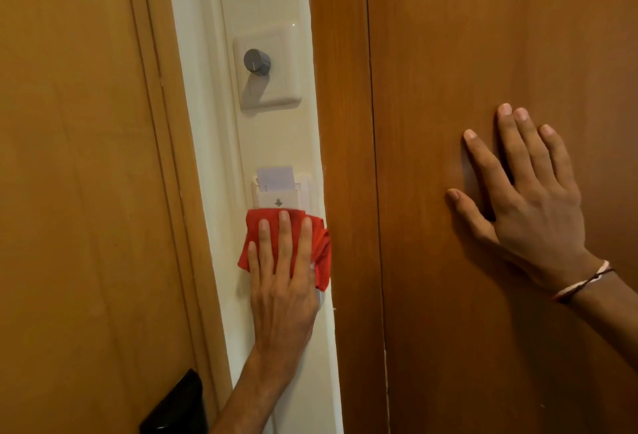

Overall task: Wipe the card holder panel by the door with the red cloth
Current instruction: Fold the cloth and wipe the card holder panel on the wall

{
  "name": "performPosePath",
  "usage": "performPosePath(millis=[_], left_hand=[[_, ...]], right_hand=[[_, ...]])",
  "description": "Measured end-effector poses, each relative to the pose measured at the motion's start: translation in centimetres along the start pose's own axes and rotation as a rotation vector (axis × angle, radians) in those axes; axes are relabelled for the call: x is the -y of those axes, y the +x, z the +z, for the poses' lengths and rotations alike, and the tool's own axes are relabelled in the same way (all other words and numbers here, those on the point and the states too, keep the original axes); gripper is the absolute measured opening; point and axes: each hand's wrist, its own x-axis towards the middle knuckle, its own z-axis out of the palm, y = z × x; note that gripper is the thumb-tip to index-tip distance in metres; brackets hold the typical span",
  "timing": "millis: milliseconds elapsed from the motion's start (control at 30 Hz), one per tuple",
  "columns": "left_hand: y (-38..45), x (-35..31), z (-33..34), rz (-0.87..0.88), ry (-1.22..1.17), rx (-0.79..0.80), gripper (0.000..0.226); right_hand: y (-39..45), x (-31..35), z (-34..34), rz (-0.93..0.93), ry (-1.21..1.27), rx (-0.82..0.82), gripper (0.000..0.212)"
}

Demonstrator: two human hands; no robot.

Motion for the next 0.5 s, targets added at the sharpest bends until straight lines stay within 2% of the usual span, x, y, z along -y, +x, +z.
performPosePath(millis=[167,300,367,500], left_hand=[[3.4,0.3,-1.1,-0.077,-0.077,-0.041,0.063],[-0.2,0.0,-0.3,-0.013,-0.042,0.016,0.067],[1.3,0.8,-0.5,0.015,-0.040,0.002,0.067],[4.2,0.5,-1.5,-0.101,-0.118,-0.044,0.066]], right_hand=[[0.0,0.2,-0.1,0.001,0.015,0.001,0.078],[0.0,0.1,-0.1,0.001,0.023,-0.002,0.077],[-0.1,0.2,-0.1,0.006,0.025,-0.003,0.077],[0.2,0.1,-0.1,-0.012,0.027,0.010,0.078]])
